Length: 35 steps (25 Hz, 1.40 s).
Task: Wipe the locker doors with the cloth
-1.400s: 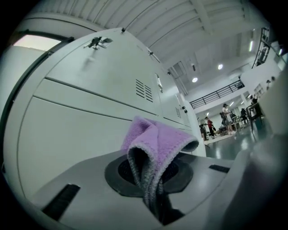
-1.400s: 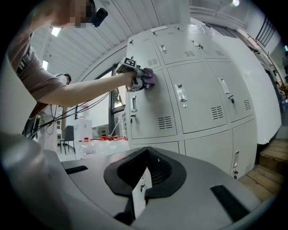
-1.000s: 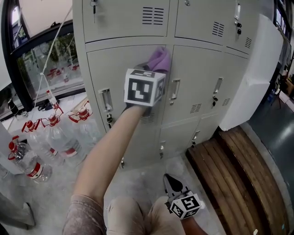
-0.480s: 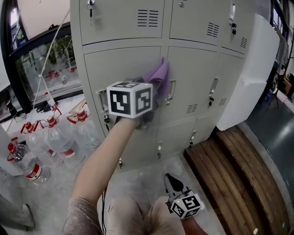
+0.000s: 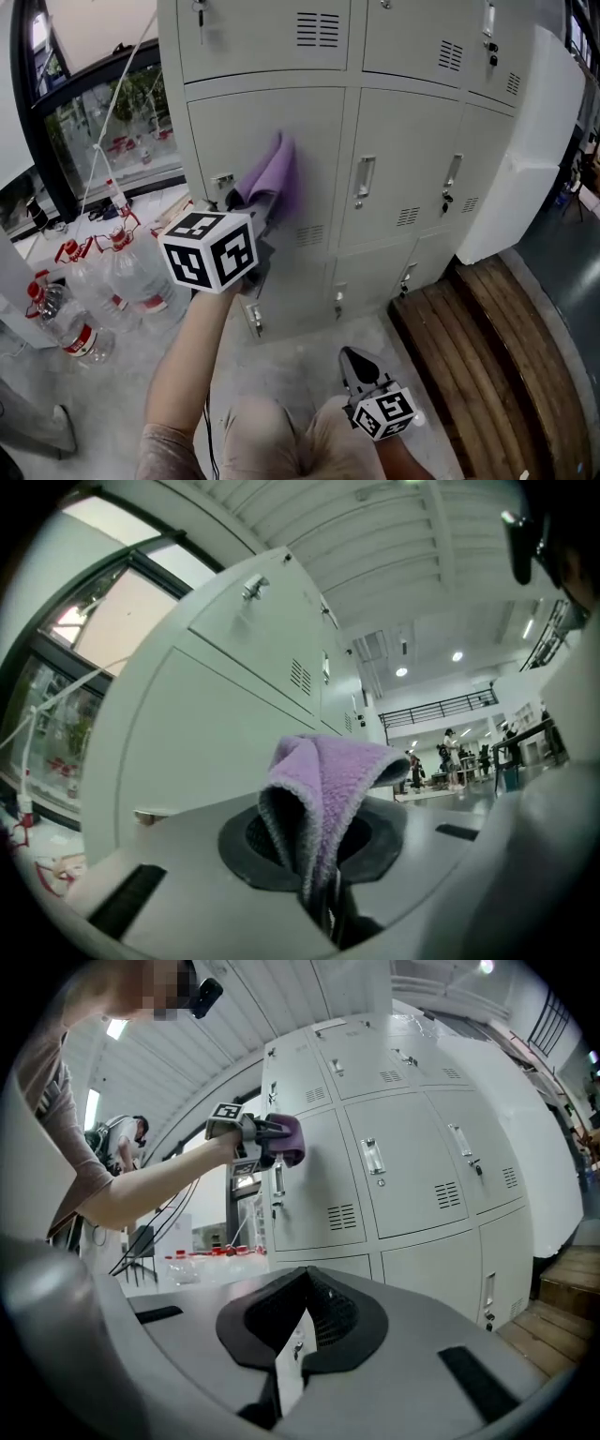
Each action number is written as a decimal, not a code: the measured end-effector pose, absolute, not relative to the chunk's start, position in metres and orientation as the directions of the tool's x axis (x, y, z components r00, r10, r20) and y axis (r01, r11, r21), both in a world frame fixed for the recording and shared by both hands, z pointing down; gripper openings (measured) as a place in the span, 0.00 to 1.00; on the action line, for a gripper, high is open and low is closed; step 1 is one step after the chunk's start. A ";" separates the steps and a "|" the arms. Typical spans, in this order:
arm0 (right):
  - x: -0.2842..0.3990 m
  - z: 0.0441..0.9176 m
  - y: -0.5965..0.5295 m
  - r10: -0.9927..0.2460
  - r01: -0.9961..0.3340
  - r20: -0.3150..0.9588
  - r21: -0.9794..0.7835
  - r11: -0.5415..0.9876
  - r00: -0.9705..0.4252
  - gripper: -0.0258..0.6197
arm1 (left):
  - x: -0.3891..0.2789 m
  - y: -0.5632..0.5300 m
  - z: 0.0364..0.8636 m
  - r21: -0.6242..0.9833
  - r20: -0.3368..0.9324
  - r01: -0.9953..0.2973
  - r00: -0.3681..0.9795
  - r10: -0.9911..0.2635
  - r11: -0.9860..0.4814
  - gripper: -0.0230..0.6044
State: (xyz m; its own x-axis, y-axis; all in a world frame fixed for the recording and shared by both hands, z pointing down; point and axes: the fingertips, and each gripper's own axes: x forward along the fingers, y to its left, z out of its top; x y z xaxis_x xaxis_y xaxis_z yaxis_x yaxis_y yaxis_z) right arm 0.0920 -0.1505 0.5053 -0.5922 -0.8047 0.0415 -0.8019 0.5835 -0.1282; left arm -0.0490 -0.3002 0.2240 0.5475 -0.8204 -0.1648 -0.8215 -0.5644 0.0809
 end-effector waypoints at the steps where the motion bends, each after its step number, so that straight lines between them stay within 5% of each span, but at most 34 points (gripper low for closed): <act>1: 0.089 0.506 -0.151 -0.800 -0.798 0.042 -0.127 0.590 -0.598 0.04 | -0.061 -0.296 0.227 0.079 -0.171 -0.834 0.528 -0.832 -0.545 0.10; 16: 0.073 0.513 -0.152 -0.775 -0.776 0.064 -0.119 0.619 -0.629 0.04 | -0.199 -0.272 0.280 0.136 -0.160 -0.945 0.276 -0.948 -0.298 0.10; 35: 0.073 0.510 -0.155 -0.779 -0.780 0.067 -0.117 0.615 -0.624 0.04 | -0.186 -0.318 0.293 0.113 -0.122 -0.950 0.277 -0.953 -0.291 0.10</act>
